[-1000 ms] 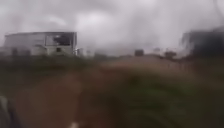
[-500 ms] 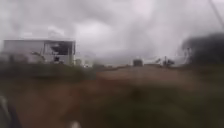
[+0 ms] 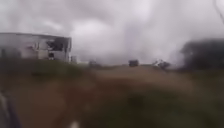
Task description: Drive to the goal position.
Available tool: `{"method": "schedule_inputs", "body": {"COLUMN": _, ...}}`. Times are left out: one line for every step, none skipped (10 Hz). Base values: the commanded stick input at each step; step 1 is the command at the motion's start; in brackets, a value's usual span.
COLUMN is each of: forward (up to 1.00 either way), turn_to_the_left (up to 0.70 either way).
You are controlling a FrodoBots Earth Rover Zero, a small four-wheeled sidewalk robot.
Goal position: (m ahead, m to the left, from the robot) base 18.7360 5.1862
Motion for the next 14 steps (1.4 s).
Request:
{"method": "schedule_inputs", "body": {"forward": 0.7, "turn_to_the_left": 0.0}}
{"method": "schedule_inputs", "body": {"forward": 0.7, "turn_to_the_left": 0.0}}
{"method": "schedule_inputs", "body": {"forward": 0.7, "turn_to_the_left": 0.0}}
{"method": "schedule_inputs", "body": {"forward": 0.7, "turn_to_the_left": 0.0}}
{"method": "schedule_inputs", "body": {"forward": 0.7, "turn_to_the_left": 0.0}}
{"method": "schedule_inputs", "body": {"forward": 0.7, "turn_to_the_left": 0.0}}
{"method": "schedule_inputs", "body": {"forward": 0.7, "turn_to_the_left": 0.0}}
{"method": "schedule_inputs", "body": {"forward": 0.7, "turn_to_the_left": 0.07}}
{"method": "schedule_inputs", "body": {"forward": 0.7, "turn_to_the_left": 0.26}}
{"method": "schedule_inputs", "body": {"forward": 0.7, "turn_to_the_left": 0.31}}
{"method": "schedule_inputs", "body": {"forward": 0.7, "turn_to_the_left": 0.24}}
{"method": "schedule_inputs", "body": {"forward": 0.7, "turn_to_the_left": 0.17}}
{"method": "schedule_inputs", "body": {"forward": 0.7, "turn_to_the_left": 0.11}}
{"method": "schedule_inputs", "body": {"forward": 0.7, "turn_to_the_left": 0.04}}
